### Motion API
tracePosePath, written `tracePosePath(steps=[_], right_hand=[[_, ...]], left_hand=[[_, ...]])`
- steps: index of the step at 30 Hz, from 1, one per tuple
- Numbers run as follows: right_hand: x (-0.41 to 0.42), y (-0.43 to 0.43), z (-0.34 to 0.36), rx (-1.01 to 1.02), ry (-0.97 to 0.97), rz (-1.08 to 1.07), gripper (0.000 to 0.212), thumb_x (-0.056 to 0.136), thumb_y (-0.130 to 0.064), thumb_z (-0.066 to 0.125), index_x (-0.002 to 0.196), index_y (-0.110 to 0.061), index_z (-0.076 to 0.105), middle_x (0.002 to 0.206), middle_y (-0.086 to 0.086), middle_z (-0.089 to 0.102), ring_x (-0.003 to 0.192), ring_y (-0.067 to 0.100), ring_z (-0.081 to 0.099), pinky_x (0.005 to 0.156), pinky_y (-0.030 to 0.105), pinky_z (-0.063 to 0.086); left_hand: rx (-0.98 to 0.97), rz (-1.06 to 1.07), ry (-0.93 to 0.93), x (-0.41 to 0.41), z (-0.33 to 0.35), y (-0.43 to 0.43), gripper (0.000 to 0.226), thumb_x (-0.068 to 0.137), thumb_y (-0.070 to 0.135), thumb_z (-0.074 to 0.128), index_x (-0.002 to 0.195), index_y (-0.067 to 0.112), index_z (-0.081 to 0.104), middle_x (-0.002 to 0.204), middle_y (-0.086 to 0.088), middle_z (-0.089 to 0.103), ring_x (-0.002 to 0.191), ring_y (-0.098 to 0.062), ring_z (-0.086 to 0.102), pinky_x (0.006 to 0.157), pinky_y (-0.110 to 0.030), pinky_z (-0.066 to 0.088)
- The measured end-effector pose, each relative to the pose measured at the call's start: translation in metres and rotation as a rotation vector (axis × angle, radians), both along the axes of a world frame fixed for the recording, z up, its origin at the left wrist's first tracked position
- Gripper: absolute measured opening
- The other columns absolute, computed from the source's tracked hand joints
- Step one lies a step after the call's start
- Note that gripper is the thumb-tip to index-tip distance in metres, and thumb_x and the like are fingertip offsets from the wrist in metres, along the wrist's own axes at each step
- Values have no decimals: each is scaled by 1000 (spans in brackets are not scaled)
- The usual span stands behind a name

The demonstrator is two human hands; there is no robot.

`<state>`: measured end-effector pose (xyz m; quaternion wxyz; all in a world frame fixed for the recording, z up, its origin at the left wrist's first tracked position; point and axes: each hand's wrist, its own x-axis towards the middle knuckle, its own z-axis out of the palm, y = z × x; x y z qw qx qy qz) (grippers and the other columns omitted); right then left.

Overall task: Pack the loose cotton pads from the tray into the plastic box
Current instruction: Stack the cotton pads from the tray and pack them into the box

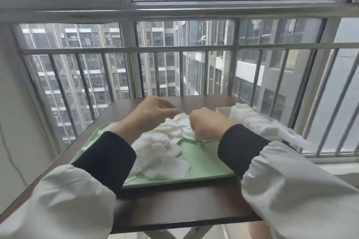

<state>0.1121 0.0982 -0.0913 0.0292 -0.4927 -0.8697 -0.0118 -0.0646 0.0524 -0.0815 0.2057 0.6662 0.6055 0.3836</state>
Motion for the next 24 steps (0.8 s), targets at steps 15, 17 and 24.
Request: tracePosePath(steps=[15, 17, 24], right_hand=[[6, -1, -16, 95, 192, -34, 24, 86, 1, 56, 101, -15, 67, 103, 7, 65, 94, 31, 64, 79, 39, 55], [11, -1, -15, 107, 306, -32, 22, 88, -3, 60, 98, -18, 72, 101, 3, 68, 93, 27, 65, 81, 39, 56], [17, 2, -5, 133, 724, 94, 20, 93, -12, 63, 96, -23, 79, 85, -14, 70, 81, 5, 63, 79, 21, 50]], left_hand=[[188, 99, -37, 1, -17, 9, 11, 88, 30, 73, 78, 34, 74, 76, 12, 72, 76, -5, 65, 76, -30, 52], [226, 115, -15, -1, -18, 7, 15, 88, 29, 74, 75, 37, 72, 76, 15, 72, 77, -4, 66, 77, -31, 54], [261, 32, 29, 2, -21, -2, 24, 92, 14, 69, 101, 37, 68, 99, 21, 70, 91, 4, 64, 86, -19, 52]])
